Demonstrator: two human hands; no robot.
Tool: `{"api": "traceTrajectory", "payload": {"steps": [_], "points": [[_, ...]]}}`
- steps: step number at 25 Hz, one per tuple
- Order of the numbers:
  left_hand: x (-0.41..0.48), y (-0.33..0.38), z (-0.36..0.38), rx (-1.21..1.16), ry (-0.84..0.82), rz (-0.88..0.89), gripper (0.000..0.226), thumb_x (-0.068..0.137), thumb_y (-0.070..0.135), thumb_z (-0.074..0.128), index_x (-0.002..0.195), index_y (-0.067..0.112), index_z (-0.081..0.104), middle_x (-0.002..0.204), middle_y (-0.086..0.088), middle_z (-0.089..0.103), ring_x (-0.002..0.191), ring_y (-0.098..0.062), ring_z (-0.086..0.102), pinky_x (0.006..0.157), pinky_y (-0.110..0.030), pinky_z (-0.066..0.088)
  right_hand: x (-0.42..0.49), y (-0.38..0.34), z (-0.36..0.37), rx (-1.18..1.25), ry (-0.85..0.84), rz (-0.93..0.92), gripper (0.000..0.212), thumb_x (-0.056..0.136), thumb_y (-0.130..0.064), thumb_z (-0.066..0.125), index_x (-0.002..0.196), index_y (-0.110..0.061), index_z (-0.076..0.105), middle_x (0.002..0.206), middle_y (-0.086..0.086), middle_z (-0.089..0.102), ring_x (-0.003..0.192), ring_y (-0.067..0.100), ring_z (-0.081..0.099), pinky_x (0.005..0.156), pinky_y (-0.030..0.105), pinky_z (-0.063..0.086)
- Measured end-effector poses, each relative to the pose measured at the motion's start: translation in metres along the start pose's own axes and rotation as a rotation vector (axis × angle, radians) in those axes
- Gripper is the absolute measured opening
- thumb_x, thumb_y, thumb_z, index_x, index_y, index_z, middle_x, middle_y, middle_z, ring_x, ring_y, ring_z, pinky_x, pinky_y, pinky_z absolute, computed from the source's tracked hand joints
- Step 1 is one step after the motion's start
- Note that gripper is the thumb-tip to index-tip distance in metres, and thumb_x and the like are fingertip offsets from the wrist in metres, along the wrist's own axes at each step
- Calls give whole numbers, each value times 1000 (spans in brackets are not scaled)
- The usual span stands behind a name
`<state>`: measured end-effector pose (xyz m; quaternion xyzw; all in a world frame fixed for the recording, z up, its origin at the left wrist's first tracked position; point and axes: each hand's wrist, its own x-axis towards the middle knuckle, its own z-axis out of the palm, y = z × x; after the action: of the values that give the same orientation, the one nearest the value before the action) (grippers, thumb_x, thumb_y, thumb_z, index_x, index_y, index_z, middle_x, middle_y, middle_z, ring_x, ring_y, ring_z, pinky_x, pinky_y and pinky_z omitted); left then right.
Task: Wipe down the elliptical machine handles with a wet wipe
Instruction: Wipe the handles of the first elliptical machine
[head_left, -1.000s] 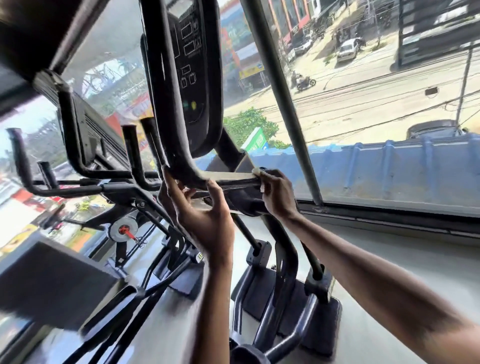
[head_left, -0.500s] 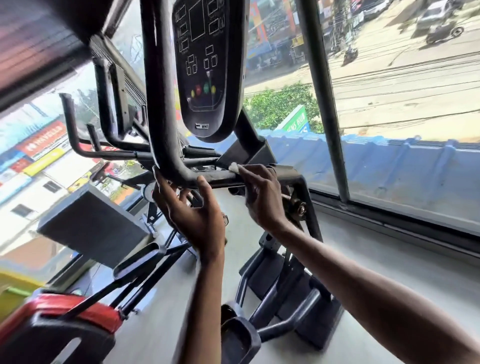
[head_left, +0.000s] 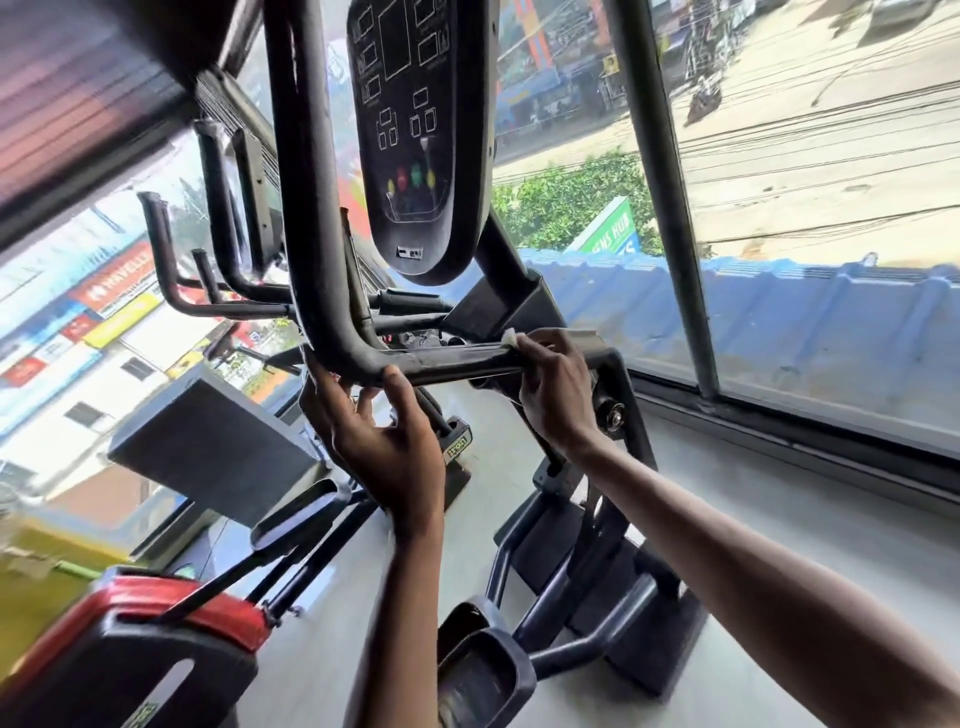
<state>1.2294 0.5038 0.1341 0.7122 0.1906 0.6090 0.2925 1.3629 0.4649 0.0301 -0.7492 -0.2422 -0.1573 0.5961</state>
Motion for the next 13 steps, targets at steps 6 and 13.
{"api": "traceTrajectory", "payload": {"steps": [6,13], "points": [[7,8,-19,-10,-48,-30,54,91,7,59,144,3,50,129,-12,58,109,-20,65,81,-8,51,-19,-46,-8,170,5,-360,32,97,-12,59,128,-13,67,109,7,64,95,22,60,84,23,46],[20,6,-44,45,-105,78,47,92,11,60,139,6,55,136,-9,58,121,-20,62,91,-36,58,3,-76,-18,203,-46,-241,20,94,-12,65,109,-17,77,88,-1,63,73,16,63,70,36,55]]}}
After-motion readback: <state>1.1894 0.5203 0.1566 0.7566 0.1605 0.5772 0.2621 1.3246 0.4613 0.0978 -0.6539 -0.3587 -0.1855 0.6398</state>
